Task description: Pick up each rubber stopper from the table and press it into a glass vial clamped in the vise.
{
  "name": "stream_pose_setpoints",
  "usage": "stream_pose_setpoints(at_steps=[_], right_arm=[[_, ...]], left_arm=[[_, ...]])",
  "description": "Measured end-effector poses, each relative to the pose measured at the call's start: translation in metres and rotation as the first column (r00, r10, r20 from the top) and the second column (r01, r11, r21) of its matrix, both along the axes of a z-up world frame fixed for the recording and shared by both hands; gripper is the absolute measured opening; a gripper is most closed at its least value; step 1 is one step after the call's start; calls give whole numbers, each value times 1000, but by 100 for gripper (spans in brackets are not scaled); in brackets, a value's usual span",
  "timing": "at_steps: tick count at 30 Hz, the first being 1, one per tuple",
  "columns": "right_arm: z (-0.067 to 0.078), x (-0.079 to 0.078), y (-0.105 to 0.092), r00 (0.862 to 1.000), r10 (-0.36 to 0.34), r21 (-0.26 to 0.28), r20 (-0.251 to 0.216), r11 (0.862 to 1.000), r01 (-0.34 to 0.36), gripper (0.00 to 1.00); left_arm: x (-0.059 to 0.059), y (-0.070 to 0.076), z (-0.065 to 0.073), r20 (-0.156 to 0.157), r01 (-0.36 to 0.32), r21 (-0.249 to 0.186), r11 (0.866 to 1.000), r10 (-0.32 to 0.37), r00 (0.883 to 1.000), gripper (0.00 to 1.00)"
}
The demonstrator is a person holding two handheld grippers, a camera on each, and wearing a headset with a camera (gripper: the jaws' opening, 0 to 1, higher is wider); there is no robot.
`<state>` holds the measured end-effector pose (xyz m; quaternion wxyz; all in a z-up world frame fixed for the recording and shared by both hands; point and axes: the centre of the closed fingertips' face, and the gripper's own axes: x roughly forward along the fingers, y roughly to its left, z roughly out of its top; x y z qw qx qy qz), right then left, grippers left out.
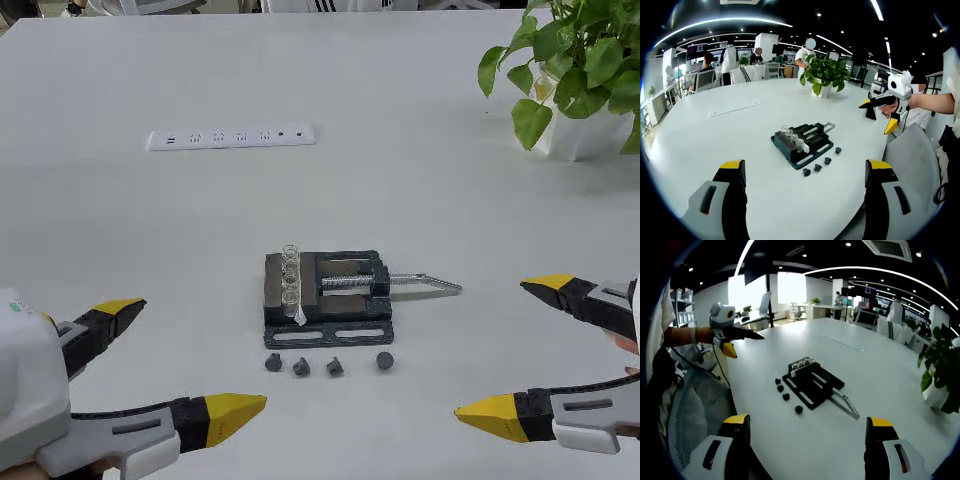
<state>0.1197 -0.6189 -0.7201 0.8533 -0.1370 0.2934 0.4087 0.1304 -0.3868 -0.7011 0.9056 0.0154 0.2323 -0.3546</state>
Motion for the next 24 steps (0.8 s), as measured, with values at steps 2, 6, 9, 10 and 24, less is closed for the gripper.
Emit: stream_pose_setpoints(at_steps=[2, 6, 9, 10, 24], right_arm=[[-2, 2, -4, 1000, 0, -14, 1, 1000, 0, 95], [-5, 3, -8, 1000, 12, -20, -8, 1000, -12, 94], [-10, 5, -6, 1000, 24, -31, -17, 999, -25, 94], [-11, 5, -4, 999, 28, -33, -20, 999, -29, 94], [-29, 9, 20, 938, 333, -250, -97, 904, -347, 74]], left_arm=[[2, 0, 0, 1, -9, -5, 1000, 9, 1000, 99], [1, -2, -4, -8, -1, 4, 1000, 1, 1000, 99], [0, 0, -7, -10, 2, 17, 1000, -2, 1000, 99], [0, 0, -7, -10, 0, 15, 1000, 0, 1000, 99], [-3, -2, -18, -16, 52, 59, 997, -51, 999, 99]])
